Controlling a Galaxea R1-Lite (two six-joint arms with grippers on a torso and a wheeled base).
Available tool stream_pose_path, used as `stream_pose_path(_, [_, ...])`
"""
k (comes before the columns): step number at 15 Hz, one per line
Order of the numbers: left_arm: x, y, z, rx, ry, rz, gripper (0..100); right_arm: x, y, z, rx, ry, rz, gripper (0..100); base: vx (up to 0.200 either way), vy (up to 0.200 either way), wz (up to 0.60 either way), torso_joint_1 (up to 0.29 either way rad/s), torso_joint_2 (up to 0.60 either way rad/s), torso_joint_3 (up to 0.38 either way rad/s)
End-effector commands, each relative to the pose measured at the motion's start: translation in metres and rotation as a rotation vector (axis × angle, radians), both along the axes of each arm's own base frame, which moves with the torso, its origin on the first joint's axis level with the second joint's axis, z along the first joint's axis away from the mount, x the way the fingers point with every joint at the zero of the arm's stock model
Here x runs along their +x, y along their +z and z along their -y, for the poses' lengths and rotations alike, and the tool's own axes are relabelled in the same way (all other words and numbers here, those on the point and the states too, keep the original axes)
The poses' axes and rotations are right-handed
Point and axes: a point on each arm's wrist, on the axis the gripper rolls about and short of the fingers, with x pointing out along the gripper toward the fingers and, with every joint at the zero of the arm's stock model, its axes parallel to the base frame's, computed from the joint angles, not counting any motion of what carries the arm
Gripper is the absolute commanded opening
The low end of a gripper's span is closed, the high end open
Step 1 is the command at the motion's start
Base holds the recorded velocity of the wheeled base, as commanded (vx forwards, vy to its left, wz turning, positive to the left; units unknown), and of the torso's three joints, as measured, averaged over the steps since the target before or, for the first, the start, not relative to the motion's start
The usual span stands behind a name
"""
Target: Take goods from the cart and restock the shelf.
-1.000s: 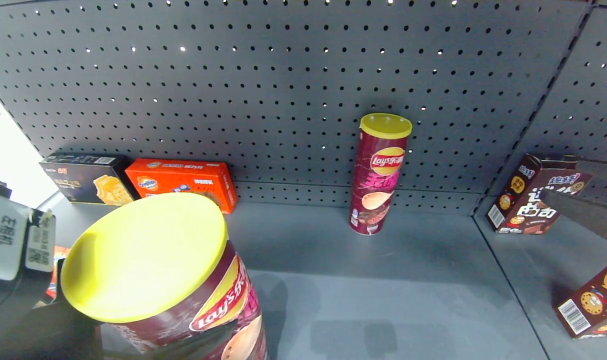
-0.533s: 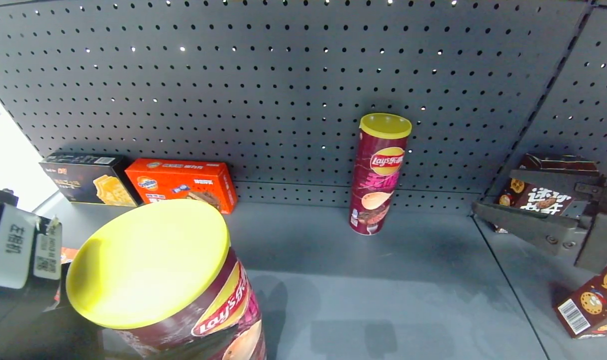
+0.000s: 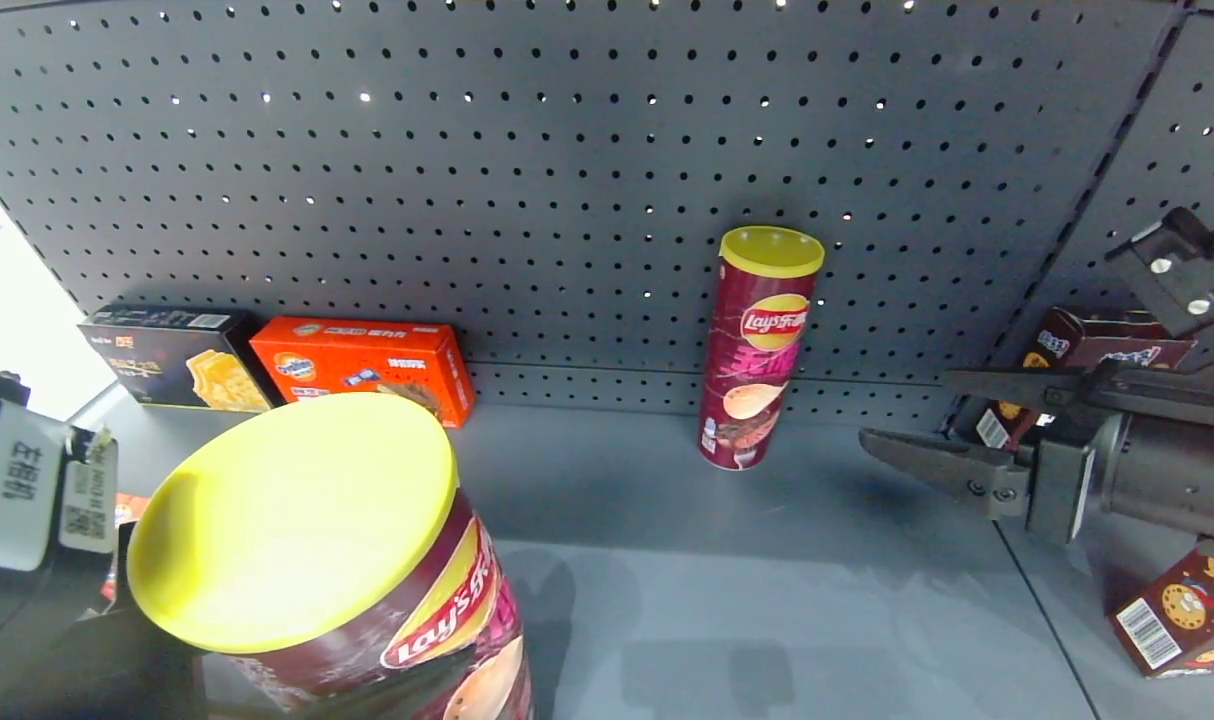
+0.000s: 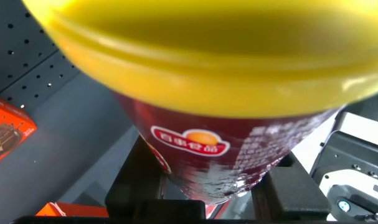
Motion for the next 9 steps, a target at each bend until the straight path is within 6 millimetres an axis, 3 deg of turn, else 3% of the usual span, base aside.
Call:
stream_pose_path(1, [0.001,0.0,0.0,0.001,0.003,-0.001,0,0.006,-0.008,-0.003,-0.017,-0.005,-0.029,100,0.0,0.0,0.0,0.0,0.0,0.0])
stream_pose_path(9, [0.0,-0.001,-0.001,0.004,0.006,-0.002,0,0.037,-0.021,-0.021,0.001,0.0,0.01,100,0.0,0.0,0.0,0.0,0.0,0.0])
